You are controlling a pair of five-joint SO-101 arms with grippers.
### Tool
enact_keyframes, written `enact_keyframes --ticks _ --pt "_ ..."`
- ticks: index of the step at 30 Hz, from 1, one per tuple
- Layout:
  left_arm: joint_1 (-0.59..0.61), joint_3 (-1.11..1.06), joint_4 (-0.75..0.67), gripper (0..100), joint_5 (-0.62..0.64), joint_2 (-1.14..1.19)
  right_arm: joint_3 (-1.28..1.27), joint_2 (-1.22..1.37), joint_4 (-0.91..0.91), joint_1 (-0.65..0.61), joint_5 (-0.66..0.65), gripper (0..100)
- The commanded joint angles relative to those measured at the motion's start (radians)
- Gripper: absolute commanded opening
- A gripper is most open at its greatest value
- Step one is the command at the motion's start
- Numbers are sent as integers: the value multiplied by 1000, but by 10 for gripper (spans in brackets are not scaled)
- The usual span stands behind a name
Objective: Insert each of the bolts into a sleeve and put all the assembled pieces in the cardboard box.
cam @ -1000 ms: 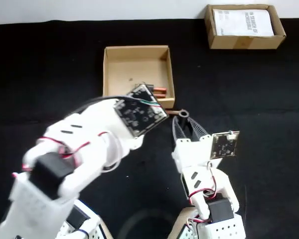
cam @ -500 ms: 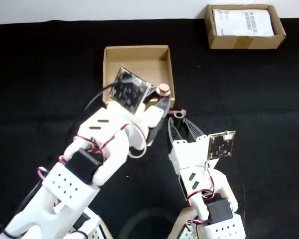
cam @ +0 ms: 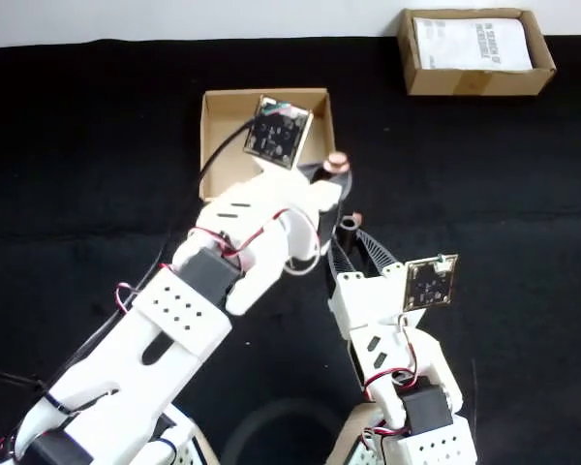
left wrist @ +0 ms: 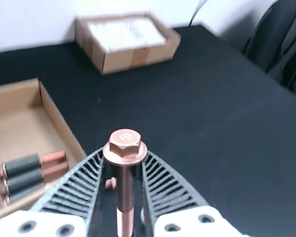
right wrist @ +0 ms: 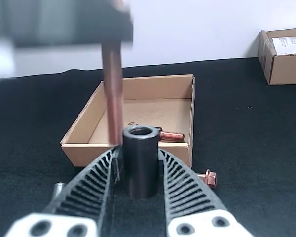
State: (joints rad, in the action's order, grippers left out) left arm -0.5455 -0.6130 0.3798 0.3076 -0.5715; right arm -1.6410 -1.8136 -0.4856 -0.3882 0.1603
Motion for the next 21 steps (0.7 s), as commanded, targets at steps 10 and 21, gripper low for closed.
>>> enact_keyframes --ticks 10,21 --pt "-33 239 -23 9 6 77 44 -16 -1 -8 2 6" --pt "-36 239 69 9 12 74 44 -16 1 -4 2 6"
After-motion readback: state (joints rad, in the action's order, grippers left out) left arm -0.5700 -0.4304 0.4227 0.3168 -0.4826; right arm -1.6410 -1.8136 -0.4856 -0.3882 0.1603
